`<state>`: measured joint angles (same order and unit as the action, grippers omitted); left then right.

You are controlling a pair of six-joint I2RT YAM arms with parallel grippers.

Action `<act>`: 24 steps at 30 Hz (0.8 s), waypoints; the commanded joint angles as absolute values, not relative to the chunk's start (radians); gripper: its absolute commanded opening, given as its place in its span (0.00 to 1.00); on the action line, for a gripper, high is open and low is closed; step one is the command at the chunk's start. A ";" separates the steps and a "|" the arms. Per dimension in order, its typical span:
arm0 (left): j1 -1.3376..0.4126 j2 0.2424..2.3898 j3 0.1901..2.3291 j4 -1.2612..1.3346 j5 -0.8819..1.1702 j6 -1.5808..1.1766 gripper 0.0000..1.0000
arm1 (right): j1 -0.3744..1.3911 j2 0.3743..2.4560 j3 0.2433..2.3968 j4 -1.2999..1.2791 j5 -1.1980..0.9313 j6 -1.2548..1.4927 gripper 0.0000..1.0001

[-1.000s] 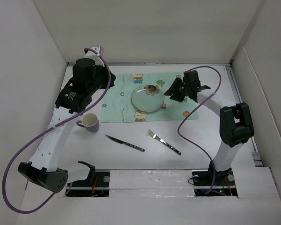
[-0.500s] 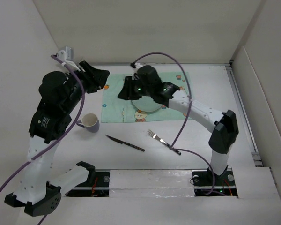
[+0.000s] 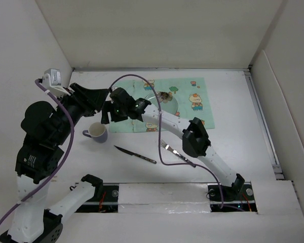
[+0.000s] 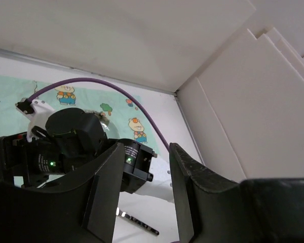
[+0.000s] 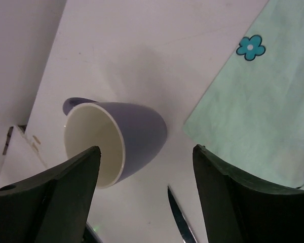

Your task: Set the dinner table for one person

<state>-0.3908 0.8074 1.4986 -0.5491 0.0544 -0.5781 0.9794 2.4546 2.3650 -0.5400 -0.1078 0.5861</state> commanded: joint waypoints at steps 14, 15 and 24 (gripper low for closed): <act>-0.390 0.782 1.448 -0.583 0.012 -0.538 0.39 | 1.045 2.457 2.299 -0.448 -0.169 0.687 0.06; -0.390 0.781 1.448 -0.583 0.011 -0.538 0.39 | 1.045 2.454 2.304 -0.449 -0.169 0.690 0.01; -0.390 0.845 1.486 -0.531 -0.041 -0.503 0.40 | 0.884 2.099 2.059 -0.261 -0.198 0.709 0.00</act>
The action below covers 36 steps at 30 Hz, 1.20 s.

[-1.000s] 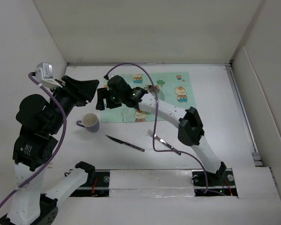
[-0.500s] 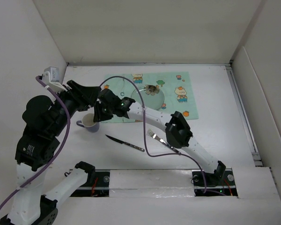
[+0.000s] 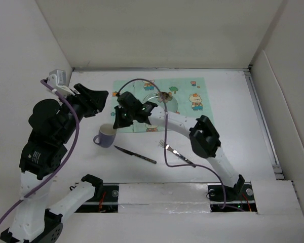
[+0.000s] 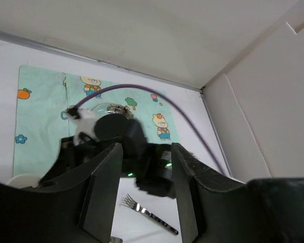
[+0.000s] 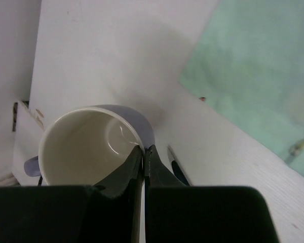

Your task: Set the dinner table for one person

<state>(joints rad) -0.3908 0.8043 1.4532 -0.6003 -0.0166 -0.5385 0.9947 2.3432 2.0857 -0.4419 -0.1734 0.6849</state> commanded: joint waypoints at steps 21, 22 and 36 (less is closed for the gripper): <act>-0.390 1.037 1.378 -0.281 0.103 -0.476 0.41 | 0.095 2.015 2.019 -0.476 0.089 0.440 0.00; -0.390 1.035 1.368 -0.275 0.100 -0.476 0.40 | 0.080 2.035 2.035 -0.500 0.090 0.439 0.00; -0.390 1.061 1.338 -0.232 0.103 -0.445 0.40 | 0.058 2.280 2.309 -0.621 0.155 0.448 0.00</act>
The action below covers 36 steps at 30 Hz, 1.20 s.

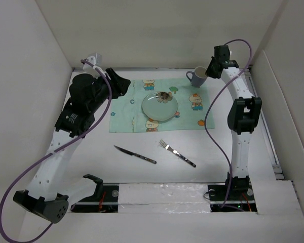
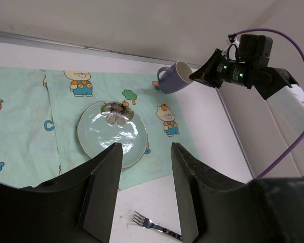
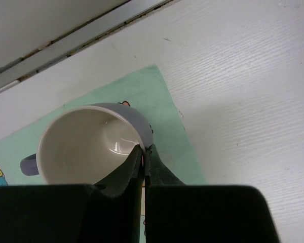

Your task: Set the dinner table for one person

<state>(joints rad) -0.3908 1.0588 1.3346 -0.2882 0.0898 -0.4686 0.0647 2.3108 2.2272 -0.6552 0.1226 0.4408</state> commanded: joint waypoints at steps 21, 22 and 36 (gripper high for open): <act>-0.390 1.055 1.319 -0.267 0.101 -0.445 0.41 | 0.067 2.309 2.356 -0.629 0.115 0.483 0.34; -0.390 1.054 1.319 -0.270 0.100 -0.446 0.40 | 0.067 2.303 2.373 -0.629 0.103 0.483 0.39; -0.422 1.129 1.365 -0.279 0.094 -0.428 0.00 | 0.185 1.579 1.428 -0.310 -0.241 0.427 0.00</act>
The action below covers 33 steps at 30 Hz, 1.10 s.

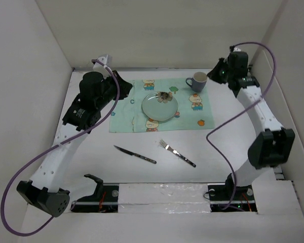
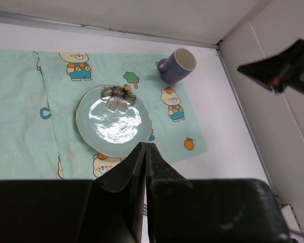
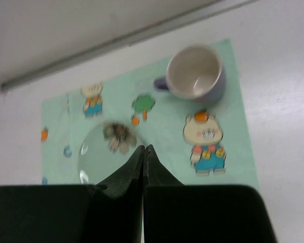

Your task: Set the dinner table for one person

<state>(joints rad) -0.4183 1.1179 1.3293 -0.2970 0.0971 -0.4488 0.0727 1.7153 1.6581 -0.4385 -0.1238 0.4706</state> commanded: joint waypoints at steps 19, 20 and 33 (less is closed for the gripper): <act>-0.422 1.152 1.324 -0.233 0.121 -0.376 0.24 | 0.748 1.336 0.798 -0.552 -0.086 0.446 0.65; -0.422 1.151 1.321 -0.235 0.117 -0.376 0.24 | 0.761 1.368 0.801 -0.554 -0.075 0.449 0.65; -0.422 1.094 1.276 -0.239 0.087 -0.374 0.25 | 0.830 1.565 0.862 -0.564 0.058 0.491 0.46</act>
<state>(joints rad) -0.4194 1.1358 1.2835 -0.2783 0.0959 -0.3893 0.7979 1.5188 0.8337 -0.5755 0.0242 0.4892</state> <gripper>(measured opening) 0.248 0.475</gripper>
